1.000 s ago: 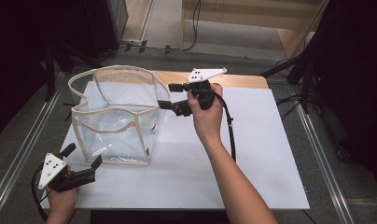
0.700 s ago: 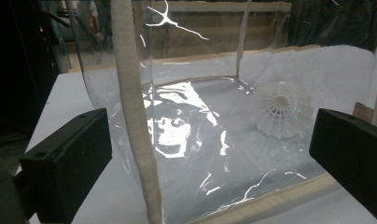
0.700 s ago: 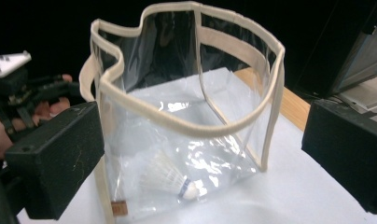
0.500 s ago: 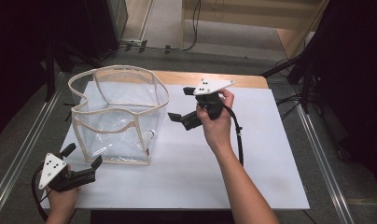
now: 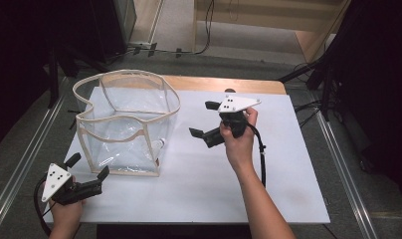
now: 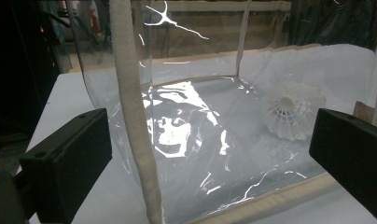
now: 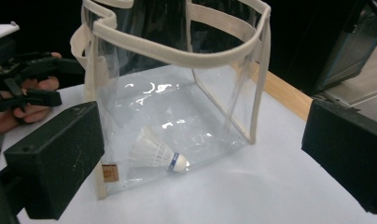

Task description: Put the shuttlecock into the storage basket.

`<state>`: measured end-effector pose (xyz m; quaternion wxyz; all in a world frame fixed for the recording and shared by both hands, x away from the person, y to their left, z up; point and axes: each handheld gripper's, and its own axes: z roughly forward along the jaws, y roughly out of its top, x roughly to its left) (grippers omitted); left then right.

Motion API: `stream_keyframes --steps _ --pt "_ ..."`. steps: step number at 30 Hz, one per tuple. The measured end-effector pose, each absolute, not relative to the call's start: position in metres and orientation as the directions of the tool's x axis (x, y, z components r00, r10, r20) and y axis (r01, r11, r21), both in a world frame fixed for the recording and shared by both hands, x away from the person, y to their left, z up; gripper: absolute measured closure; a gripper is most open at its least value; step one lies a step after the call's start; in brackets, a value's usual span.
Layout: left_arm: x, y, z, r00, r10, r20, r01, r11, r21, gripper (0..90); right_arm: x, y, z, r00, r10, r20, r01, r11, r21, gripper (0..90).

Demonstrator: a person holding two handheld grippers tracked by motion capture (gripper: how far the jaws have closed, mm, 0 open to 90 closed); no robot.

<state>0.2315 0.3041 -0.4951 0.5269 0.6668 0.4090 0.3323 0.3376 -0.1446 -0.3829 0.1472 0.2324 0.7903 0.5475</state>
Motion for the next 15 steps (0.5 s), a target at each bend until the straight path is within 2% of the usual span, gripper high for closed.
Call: stream_keyframes --steps 15 --pt "0.231 0.305 -0.495 0.444 0.896 0.013 0.194 -0.111 0.975 0.0 0.329 -0.163 -0.401 -0.827 0.562 0.026 0.219 0.279 0.935 0.0"
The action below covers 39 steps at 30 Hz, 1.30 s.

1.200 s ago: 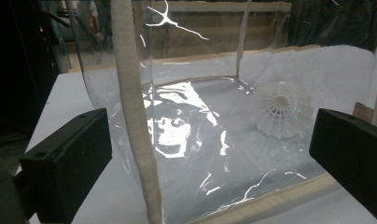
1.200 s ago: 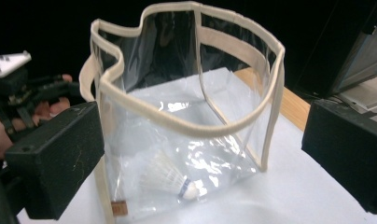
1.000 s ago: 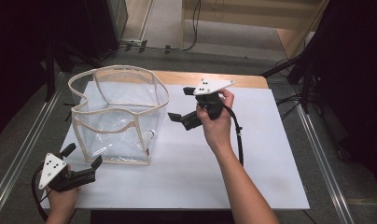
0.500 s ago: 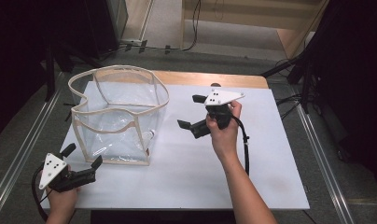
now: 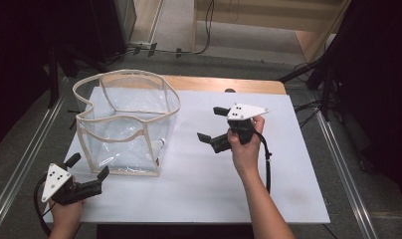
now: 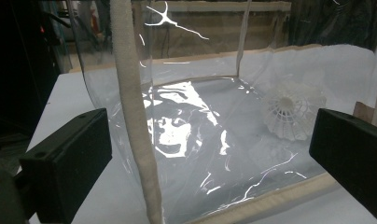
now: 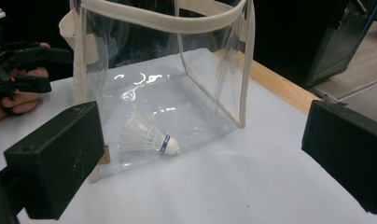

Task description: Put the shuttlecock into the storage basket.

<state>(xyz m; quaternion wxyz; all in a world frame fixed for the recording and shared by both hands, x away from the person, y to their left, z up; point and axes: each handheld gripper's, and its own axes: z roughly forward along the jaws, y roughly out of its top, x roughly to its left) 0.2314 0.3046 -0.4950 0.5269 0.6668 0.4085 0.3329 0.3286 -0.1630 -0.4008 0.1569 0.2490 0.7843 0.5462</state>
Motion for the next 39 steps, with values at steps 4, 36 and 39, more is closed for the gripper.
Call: stream_keyframes --steps 4,36,39 --pt "0.231 0.304 -0.495 0.444 0.896 0.013 0.194 -0.111 0.975 0.0 0.326 -0.167 -0.406 -0.823 0.567 0.024 0.220 0.279 0.935 0.0" --pt "0.231 0.304 -0.495 0.445 0.895 0.016 0.193 -0.114 0.975 0.0 0.304 -0.209 -0.448 -0.775 0.627 0.080 0.284 0.232 0.930 0.0" --pt "0.231 0.304 -0.495 0.445 0.896 0.015 0.193 -0.113 0.975 0.0 0.302 -0.213 -0.451 -0.770 0.632 0.086 0.291 0.229 0.929 0.0"
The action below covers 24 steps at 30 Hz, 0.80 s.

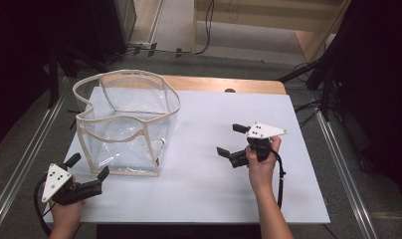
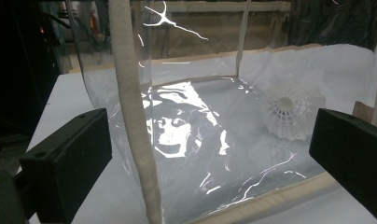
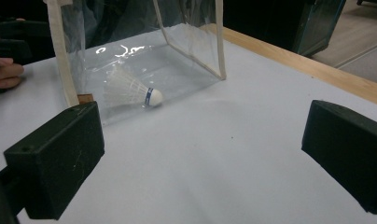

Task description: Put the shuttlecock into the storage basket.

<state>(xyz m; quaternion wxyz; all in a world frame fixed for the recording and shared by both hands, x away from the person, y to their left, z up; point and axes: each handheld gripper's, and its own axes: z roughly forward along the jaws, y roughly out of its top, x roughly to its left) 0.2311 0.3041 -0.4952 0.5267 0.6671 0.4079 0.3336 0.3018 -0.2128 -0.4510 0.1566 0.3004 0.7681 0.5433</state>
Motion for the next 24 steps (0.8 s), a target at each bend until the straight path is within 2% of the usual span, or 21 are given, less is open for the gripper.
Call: stream_keyframes --steps 24 --pt "0.231 0.305 -0.495 0.444 0.896 0.015 0.194 -0.112 0.974 0.0 0.282 -0.252 -0.472 -0.712 0.692 0.116 0.335 0.190 0.923 0.0"
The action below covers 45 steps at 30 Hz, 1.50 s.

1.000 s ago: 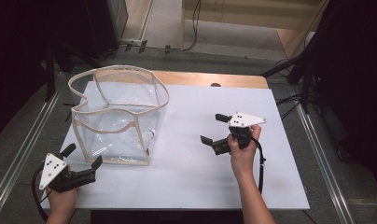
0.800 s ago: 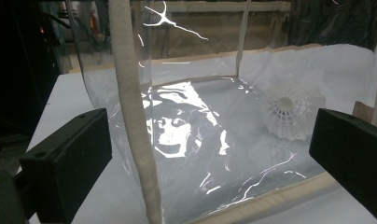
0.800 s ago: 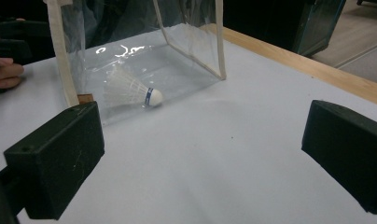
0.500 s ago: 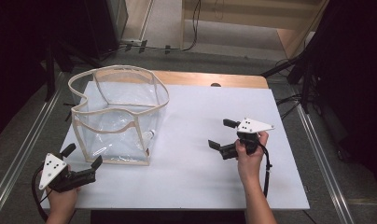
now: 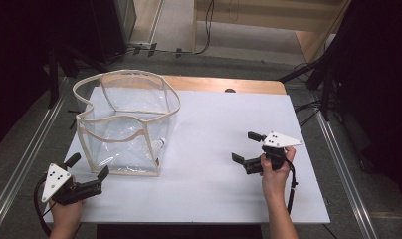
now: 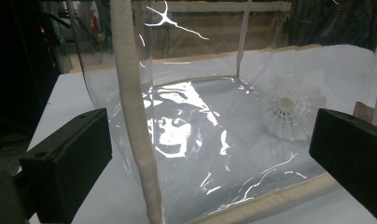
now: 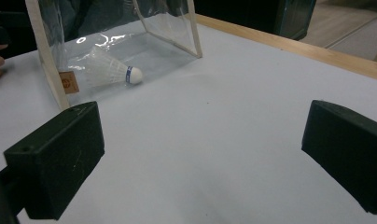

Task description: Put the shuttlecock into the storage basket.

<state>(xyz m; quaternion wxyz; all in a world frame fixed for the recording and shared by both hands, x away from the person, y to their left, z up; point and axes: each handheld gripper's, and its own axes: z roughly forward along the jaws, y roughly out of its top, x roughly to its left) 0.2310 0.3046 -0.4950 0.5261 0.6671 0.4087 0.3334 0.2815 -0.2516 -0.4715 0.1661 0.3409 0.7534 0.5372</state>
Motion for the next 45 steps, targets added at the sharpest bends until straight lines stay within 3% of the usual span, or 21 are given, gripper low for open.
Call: stream_keyframes --steps 45 --pt "0.230 0.306 -0.495 0.443 0.897 0.007 0.190 -0.101 0.977 0.0 0.242 -0.323 -0.502 -0.572 0.805 0.155 0.383 0.096 0.919 0.0"
